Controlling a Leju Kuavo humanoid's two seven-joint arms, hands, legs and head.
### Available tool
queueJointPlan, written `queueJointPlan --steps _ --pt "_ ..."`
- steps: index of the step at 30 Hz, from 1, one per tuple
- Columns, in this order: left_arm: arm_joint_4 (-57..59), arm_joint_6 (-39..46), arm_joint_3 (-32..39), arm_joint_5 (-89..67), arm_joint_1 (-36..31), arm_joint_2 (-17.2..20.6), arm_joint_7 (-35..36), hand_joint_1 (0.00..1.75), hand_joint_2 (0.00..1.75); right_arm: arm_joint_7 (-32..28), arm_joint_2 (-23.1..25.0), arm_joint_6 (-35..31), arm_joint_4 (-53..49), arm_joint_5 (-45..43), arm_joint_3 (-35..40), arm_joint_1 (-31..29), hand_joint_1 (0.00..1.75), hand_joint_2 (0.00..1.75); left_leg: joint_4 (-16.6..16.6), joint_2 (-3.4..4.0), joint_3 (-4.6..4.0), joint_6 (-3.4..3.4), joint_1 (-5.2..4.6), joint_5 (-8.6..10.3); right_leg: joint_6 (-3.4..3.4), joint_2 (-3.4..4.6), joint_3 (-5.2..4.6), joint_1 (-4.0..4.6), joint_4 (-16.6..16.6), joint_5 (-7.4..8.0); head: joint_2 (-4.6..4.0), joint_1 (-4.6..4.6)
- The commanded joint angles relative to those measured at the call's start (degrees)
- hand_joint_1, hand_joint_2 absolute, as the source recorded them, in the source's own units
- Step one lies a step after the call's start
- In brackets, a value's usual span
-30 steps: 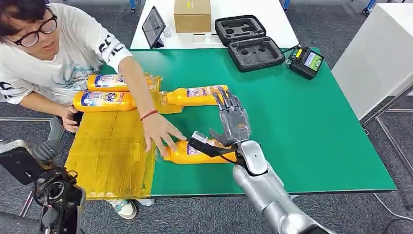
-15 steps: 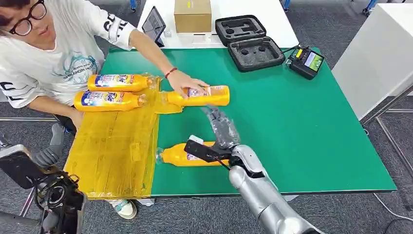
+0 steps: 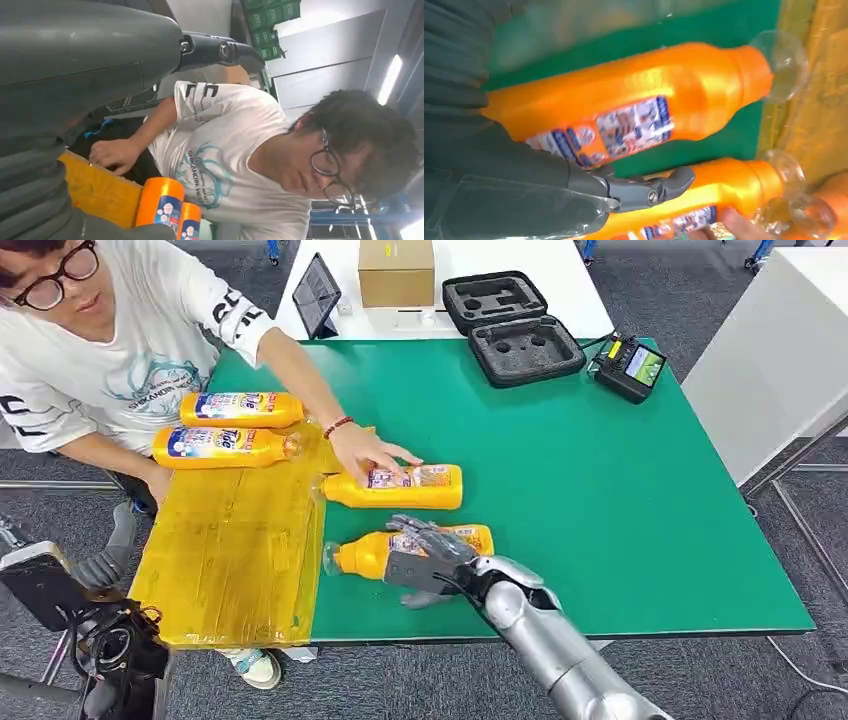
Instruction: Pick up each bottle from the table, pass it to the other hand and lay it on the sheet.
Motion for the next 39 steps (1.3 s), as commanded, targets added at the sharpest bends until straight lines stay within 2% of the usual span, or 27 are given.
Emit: queueJointPlan --steps 1,4,6,12,20,23,25,29,39 --pt "3.7 -0.5 1.6 0.4 -1.6 0.6 0.2 0.00 1.75 0.7 -4.3 1.0 2.9 -0.6 3.8 -1.9 0.00 1.75 0.0 -0.06 0.15 -0.05 0.03 -0.04 -0.04 -0.01 0.17 0.03 -0.1 -0.04 0.00 -0.02" --pt "3.4 -0.7 1.9 0.3 -1.5 0.6 0.2 0.00 1.75 1.3 -5.2 0.3 3.8 -0.6 4.7 -2.6 0.00 1.75 -0.1 -0.14 0.38 -0.09 0.08 -0.13 -0.07 -0.05 0.43 0.08 -0.1 -0.14 0.00 0.00" --pt "3.7 -0.7 2.3 0.6 -1.4 0.5 0.2 0.00 1.75 2.1 -5.6 -0.9 4.2 -0.3 5.1 -3.1 0.00 1.75 0.0 -0.05 0.18 -0.04 0.02 -0.06 -0.03 -0.01 0.19 0.02 0.0 -0.05 0.00 -0.02" --pt "2.5 -0.4 2.3 -0.1 -0.5 0.0 0.2 0.00 1.75 1.8 -5.7 -3.2 3.6 -1.2 5.0 -3.5 0.00 1.75 0.0 -0.06 0.26 -0.06 0.05 -0.09 -0.05 0.01 0.28 0.04 -0.1 -0.08 0.00 0.00" --pt "2.1 -0.5 2.5 0.1 -0.2 0.0 0.2 0.00 1.75 1.9 -5.8 -3.2 3.3 -1.2 5.5 -3.5 0.00 1.75 0.0 -0.06 0.28 -0.07 0.04 -0.10 -0.06 0.01 0.30 0.04 -0.1 -0.10 0.00 0.00" --pt "1.6 -0.4 2.9 0.3 0.4 -0.1 0.2 0.00 1.75 3.6 -6.4 -3.7 4.4 1.4 7.5 -4.4 0.00 1.75 0.0 0.00 0.21 -0.06 0.03 -0.09 -0.04 0.05 0.22 0.03 0.0 -0.07 0.00 0.00" --pt "2.0 -0.8 3.4 0.8 0.3 -0.4 0.2 0.00 1.75 5.7 -7.1 -0.9 7.2 3.4 10.0 -5.6 0.00 1.75 0.0 0.01 0.15 -0.04 0.02 -0.06 -0.03 0.06 0.15 0.02 0.0 -0.04 0.00 -0.02" --pt "2.0 -0.8 3.4 0.8 0.3 -0.4 0.2 0.00 1.75 5.7 -7.1 -0.9 7.2 3.4 10.0 -5.6 0.00 1.75 0.0 -0.06 0.36 -0.07 0.07 -0.13 -0.06 0.02 0.39 0.07 -0.1 -0.11 0.00 0.00" --pt "2.0 -0.8 3.4 0.8 0.3 -0.4 0.2 0.00 1.75 5.7 -7.1 -0.9 7.2 3.4 10.0 -5.6 0.00 1.75 -0.1 -0.09 0.26 -0.06 0.06 -0.07 -0.05 -0.03 0.29 0.05 -0.1 -0.07 0.00 -0.02"
